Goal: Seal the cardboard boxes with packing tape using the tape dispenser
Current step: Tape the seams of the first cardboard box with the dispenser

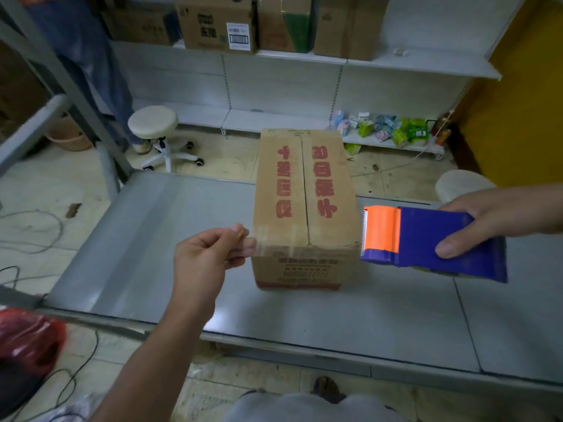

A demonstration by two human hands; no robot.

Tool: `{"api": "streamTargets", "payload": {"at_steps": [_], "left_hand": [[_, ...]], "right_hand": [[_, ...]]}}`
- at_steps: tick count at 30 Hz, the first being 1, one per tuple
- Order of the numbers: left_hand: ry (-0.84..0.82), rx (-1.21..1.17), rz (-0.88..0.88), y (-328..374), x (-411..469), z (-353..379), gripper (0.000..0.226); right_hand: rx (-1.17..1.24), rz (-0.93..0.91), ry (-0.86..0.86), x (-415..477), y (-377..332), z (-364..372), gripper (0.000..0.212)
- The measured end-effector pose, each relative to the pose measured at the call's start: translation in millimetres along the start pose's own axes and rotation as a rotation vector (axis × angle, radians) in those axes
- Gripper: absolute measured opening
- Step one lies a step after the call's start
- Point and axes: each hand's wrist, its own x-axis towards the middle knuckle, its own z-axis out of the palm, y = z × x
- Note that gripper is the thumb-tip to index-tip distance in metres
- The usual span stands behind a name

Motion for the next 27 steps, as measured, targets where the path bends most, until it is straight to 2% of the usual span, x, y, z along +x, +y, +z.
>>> {"api": "streamTargets", "payload": {"at_steps": [10, 16, 20, 27], "left_hand": [[0.046, 0.067, 0.003, -3, 7, 1, 0.017], [0.053, 0.278, 0.104, -4, 9, -4, 0.017], [0.06, 0.284, 0.085, -12, 11, -6, 0.016], [0.021, 0.277, 0.028, -22, 21, -6, 0.019]], "right_hand": [[-0.042, 0.011, -0.067, 27, 2, -12, 0.074], [-0.036, 0.026, -0.114, 34, 7, -13, 0.071], [-0.045, 0.033, -0.127, 37, 6, -12, 0.065], [-0.047, 0.049, -0.146, 41, 6, -10, 0.069]]}}
